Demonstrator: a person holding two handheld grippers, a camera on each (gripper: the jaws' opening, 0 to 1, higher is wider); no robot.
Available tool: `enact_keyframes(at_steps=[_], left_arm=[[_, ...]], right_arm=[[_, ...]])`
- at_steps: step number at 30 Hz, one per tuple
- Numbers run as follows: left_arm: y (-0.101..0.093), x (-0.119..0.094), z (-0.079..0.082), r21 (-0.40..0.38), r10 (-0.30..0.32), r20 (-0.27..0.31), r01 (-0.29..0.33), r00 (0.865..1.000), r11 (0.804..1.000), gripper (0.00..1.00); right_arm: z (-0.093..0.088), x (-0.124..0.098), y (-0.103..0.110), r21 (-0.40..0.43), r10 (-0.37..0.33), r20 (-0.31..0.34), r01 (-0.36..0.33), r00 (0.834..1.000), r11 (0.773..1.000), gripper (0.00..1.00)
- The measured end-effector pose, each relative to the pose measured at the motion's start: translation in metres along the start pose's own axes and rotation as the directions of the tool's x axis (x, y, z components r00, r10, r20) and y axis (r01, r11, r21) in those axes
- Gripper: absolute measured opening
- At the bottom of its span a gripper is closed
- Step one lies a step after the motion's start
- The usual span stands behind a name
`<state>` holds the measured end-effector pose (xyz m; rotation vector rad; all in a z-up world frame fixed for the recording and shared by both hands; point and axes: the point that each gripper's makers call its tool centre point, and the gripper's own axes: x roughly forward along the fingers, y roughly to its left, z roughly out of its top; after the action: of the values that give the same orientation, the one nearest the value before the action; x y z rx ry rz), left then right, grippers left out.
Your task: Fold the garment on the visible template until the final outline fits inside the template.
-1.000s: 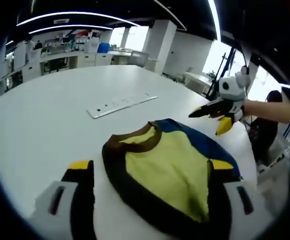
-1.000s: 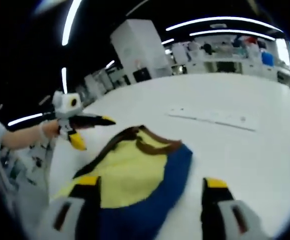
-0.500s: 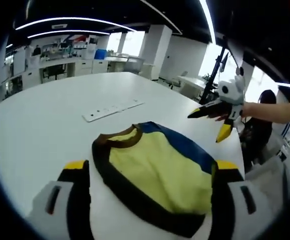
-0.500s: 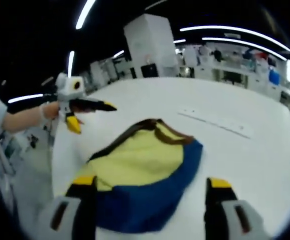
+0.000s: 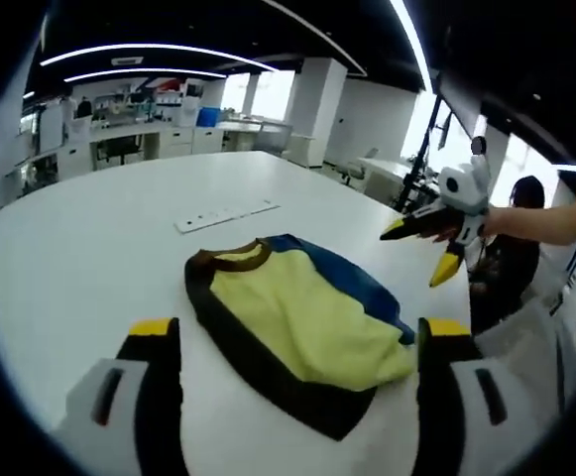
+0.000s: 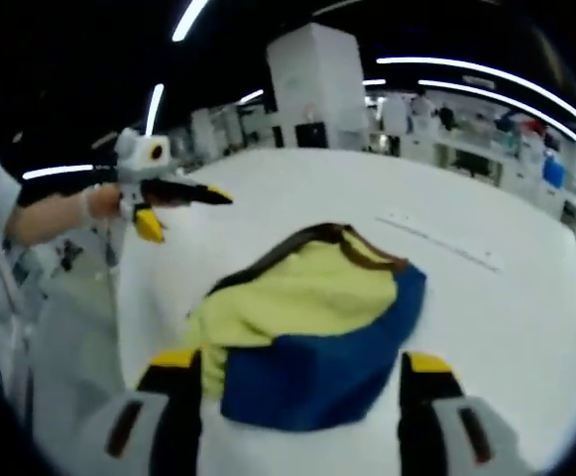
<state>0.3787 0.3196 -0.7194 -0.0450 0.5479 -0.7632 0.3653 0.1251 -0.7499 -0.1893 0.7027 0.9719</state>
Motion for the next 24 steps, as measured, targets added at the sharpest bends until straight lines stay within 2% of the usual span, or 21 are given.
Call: enact_keyframes(at_steps=[5,10,13,17,20,24], left_arm=[[-0.013,-0.012,-0.013,0.008,0.015,-0.002,-0.015,1.000,1.000,0.95],[-0.021,-0.026,-0.019,0.001,0.035,0.008,-0.035,0.999,0.999,0.94],[-0.021,-0.035,-0.023,-0.006,0.040,0.014,-0.040,0.999,0.999,0.94],[-0.025,-0.043,-0.030,-0.012,0.053,0.011,-0.052,0.999,0.999,0.94],[-0.030,-0.047,-0.035,-0.028,0.060,0.016,-0.060,0.998,0.998,0.94],[-0.034,-0.051,-0.041,-0.046,0.066,0.017,-0.065,0.998,0.997,0.94]], right_arm=[[-0.015,0.005,0.021,-0.018,0.016,-0.021,-0.017,1.000,1.000,0.77],[-0.029,0.012,0.038,-0.089,0.001,-0.055,-0.006,0.998,0.996,0.72],[-0.036,0.016,0.046,-0.156,-0.014,-0.074,0.002,0.997,0.988,0.62],[-0.039,0.024,0.058,-0.160,0.006,-0.076,-0.018,0.997,0.987,0.54],[-0.045,0.028,0.060,-0.215,-0.022,-0.096,0.001,0.995,0.977,0.41],[-0.049,0.036,0.058,-0.206,-0.045,-0.101,0.024,0.994,0.978,0.26]])
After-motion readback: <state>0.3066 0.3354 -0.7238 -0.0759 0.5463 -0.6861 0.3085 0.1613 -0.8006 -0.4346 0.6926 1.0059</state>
